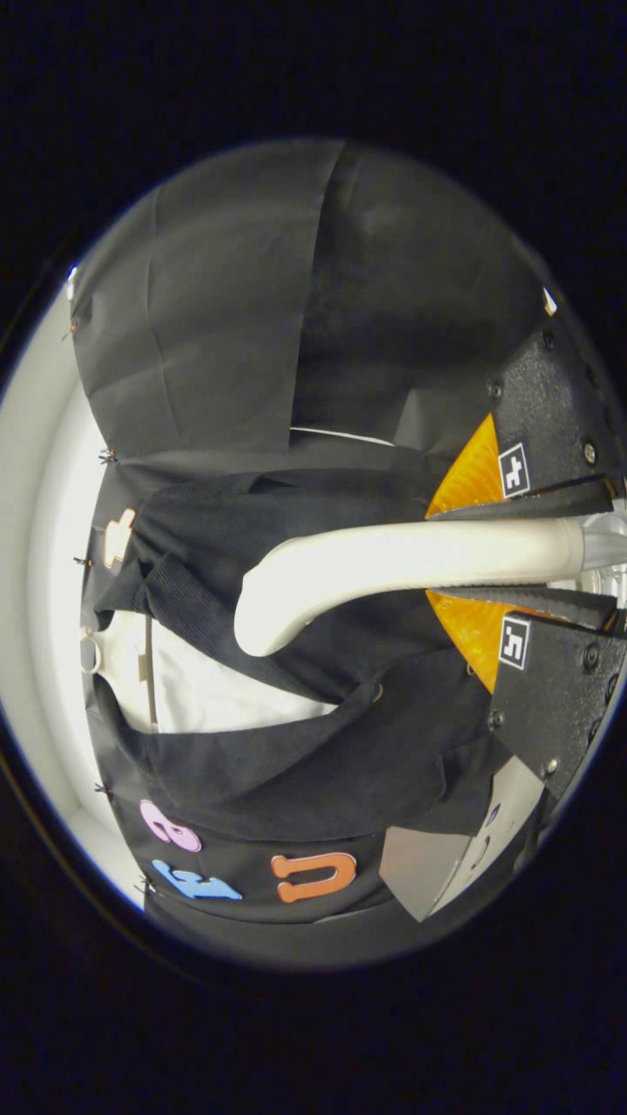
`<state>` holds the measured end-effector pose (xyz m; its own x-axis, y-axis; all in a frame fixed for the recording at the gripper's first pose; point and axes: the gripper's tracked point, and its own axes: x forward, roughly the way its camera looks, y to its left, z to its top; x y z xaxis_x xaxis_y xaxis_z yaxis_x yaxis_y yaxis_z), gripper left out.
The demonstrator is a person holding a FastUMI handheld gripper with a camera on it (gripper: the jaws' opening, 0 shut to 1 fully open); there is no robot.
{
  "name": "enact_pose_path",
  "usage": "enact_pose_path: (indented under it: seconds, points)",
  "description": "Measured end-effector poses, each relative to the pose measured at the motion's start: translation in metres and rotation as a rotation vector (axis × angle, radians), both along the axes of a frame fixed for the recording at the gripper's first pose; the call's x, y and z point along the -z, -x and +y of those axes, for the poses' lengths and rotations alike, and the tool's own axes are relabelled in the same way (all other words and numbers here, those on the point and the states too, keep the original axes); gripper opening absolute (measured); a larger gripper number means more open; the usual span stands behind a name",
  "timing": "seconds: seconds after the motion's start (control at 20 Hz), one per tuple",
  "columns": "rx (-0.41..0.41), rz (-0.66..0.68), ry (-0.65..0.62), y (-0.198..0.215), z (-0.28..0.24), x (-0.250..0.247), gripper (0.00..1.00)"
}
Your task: Iron the clothes twice with a garment steamer, once on the left side and once on the right side.
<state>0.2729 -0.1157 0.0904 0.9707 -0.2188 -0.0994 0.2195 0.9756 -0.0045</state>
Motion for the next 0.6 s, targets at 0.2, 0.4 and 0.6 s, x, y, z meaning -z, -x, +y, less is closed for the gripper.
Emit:
enact_pose_path:
  seconds: [0.2,0.4,0.6]
  points:
    - [0.009,0.027,0.015,0.001,0.002,0.016,0.36]
    - [0.023,0.056,0.031,0.002,0.006,0.035,0.36]
    - [0.039,0.086,0.057,0.003,0.008,0.059,0.36]
